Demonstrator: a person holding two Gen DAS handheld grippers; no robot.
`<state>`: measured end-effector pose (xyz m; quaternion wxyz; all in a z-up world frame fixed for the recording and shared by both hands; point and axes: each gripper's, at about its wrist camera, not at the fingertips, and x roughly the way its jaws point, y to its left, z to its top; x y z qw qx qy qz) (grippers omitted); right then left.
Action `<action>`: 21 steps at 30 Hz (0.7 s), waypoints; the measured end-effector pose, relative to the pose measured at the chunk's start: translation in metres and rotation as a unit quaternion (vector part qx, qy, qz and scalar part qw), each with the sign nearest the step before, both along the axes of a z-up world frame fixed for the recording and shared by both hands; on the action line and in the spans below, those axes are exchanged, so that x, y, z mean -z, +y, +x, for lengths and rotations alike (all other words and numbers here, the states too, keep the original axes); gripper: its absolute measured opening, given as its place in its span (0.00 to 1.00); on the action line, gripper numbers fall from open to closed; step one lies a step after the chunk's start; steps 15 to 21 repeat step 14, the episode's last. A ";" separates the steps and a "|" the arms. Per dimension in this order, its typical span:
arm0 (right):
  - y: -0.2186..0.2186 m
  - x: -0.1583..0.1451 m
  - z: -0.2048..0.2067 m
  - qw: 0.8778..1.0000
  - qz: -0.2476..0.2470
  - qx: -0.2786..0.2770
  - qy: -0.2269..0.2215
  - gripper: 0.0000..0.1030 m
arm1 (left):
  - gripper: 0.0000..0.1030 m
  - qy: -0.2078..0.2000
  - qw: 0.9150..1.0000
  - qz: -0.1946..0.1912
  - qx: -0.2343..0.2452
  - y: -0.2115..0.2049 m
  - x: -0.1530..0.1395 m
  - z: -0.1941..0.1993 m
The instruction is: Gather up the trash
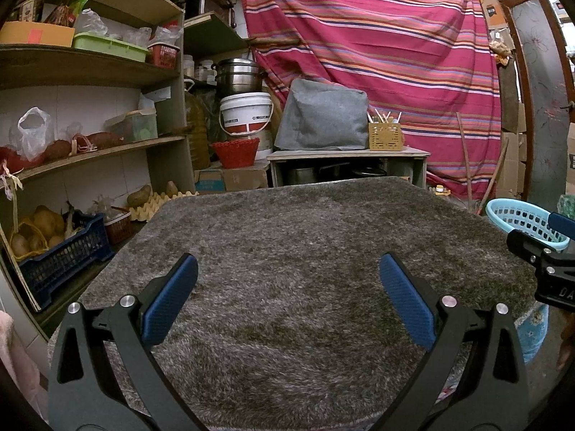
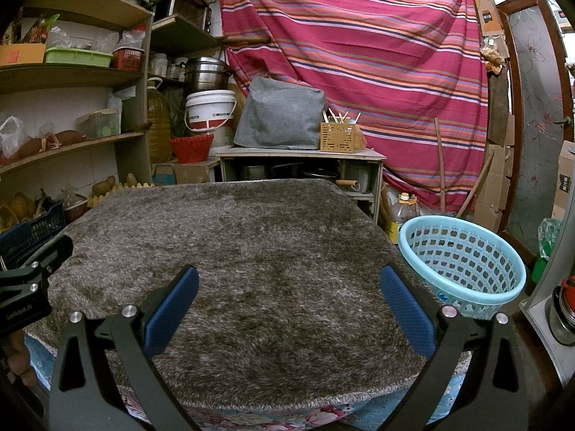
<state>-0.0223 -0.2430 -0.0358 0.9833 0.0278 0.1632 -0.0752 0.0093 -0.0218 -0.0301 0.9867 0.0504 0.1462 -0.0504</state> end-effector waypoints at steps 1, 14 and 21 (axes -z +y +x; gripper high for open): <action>0.000 0.000 0.000 1.000 0.000 0.000 0.000 0.96 | 0.95 0.000 1.000 0.000 -0.001 0.000 0.000 0.000; 0.002 0.001 -0.001 1.000 -0.002 -0.003 0.002 0.96 | 0.95 -0.001 1.000 -0.008 0.001 0.004 -0.010 0.003; 0.002 0.001 -0.001 1.000 -0.002 -0.003 0.002 0.96 | 0.95 -0.001 1.000 -0.008 0.001 0.004 -0.010 0.003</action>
